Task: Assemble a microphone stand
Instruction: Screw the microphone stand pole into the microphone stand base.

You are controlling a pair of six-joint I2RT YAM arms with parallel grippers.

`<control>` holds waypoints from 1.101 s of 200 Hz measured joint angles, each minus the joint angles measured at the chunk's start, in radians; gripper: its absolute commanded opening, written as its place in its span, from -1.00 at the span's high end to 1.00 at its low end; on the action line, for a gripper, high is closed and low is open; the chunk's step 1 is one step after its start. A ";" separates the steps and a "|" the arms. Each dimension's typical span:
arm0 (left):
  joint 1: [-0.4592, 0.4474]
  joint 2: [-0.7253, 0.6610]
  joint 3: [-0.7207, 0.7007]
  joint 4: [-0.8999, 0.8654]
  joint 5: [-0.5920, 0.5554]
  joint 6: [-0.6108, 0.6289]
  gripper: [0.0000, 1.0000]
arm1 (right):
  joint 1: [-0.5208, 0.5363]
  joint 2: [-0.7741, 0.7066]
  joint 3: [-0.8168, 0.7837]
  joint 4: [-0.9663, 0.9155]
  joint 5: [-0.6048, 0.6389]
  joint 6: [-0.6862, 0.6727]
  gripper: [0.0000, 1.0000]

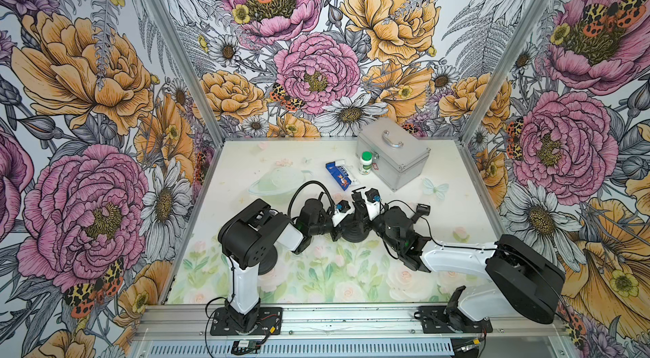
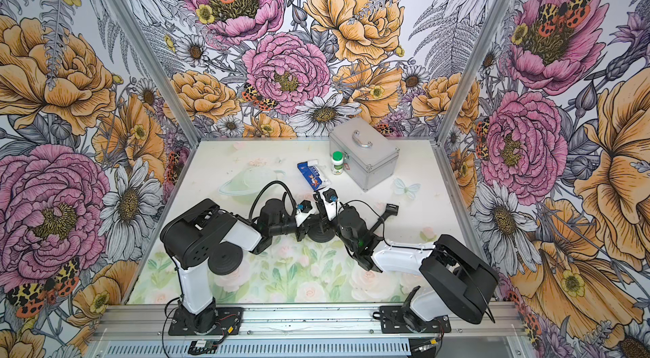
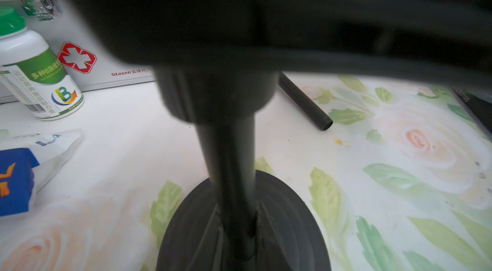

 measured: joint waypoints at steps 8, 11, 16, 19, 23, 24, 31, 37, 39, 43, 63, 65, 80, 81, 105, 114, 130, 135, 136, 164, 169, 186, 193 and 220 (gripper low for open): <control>0.002 0.000 0.000 0.000 0.003 0.000 0.87 | -0.010 -0.007 -0.001 -0.007 -0.027 -0.010 0.49; 0.002 0.000 0.000 0.000 0.005 0.000 0.88 | -0.014 -0.010 -0.001 -0.011 -0.039 -0.014 0.43; 0.003 0.000 0.000 0.002 0.008 0.001 0.88 | -0.020 -0.016 -0.002 -0.018 -0.056 -0.024 0.37; 0.003 0.000 0.000 0.001 0.009 0.002 0.87 | -0.024 -0.019 -0.002 -0.023 -0.068 -0.032 0.34; 0.003 0.000 -0.001 0.002 0.011 0.002 0.87 | -0.035 -0.026 -0.003 -0.033 -0.087 -0.055 0.28; 0.003 0.000 -0.002 0.001 0.012 0.002 0.88 | -0.036 -0.026 -0.003 -0.035 -0.092 -0.061 0.26; 0.003 0.000 -0.004 0.000 0.019 0.005 0.87 | -0.056 -0.037 -0.004 -0.061 -0.136 -0.098 0.07; 0.003 0.000 -0.008 0.005 0.028 0.008 0.86 | -0.079 -0.044 -0.003 -0.085 -0.180 -0.125 -0.04; 0.002 0.000 -0.010 0.007 0.031 0.006 0.86 | -0.085 -0.047 -0.003 -0.093 -0.202 -0.137 -0.05; 0.002 0.000 -0.016 0.015 0.040 0.006 0.85 | -0.103 -0.051 -0.003 -0.111 -0.240 -0.148 -0.06; 0.002 0.017 -0.053 0.097 0.072 -0.007 0.82 | -0.185 -0.066 0.031 -0.235 -0.463 -0.236 -0.06; 0.003 0.019 -0.055 0.105 0.076 -0.010 0.82 | -0.194 -0.068 0.038 -0.250 -0.489 -0.244 -0.06; 0.013 0.041 -0.084 0.187 0.097 -0.031 0.81 | -0.253 -0.063 0.095 -0.359 -0.650 -0.301 -0.05; 0.014 0.043 -0.087 0.195 0.098 -0.034 0.81 | -0.259 -0.061 0.101 -0.370 -0.665 -0.307 -0.05; 0.019 0.070 -0.113 0.284 0.112 -0.058 0.80 | -0.321 -0.016 0.212 -0.527 -0.877 -0.385 0.06; 0.020 0.073 -0.116 0.295 0.114 -0.065 0.80 | -0.333 0.008 0.253 -0.576 -0.931 -0.409 0.12; 0.021 0.077 -0.116 0.307 0.115 -0.076 0.80 | -0.345 0.044 0.306 -0.636 -1.006 -0.450 0.36; 0.022 0.079 -0.116 0.312 0.116 -0.079 0.80 | -0.347 0.050 0.314 -0.647 -1.019 -0.456 0.47; 0.022 0.079 -0.117 0.312 0.115 -0.080 0.80 | -0.347 0.051 0.315 -0.648 -1.025 -0.461 0.51; 0.024 0.084 -0.117 0.323 0.116 -0.098 0.75 | -0.331 0.059 0.316 -0.638 -1.021 -0.459 0.79; 0.024 0.084 -0.117 0.323 0.114 -0.099 0.73 | -0.321 0.053 0.304 -0.615 -1.001 -0.446 0.80; 0.025 0.084 -0.119 0.322 0.107 -0.097 0.65 | -0.265 0.003 0.206 -0.466 -0.869 -0.372 0.83; 0.025 0.084 -0.120 0.322 0.108 -0.090 0.61 | -0.233 -0.024 0.156 -0.394 -0.785 -0.333 0.95; 0.024 0.084 -0.120 0.323 0.109 -0.080 0.56 | -0.060 -0.092 -0.006 -0.147 -0.342 -0.163 1.00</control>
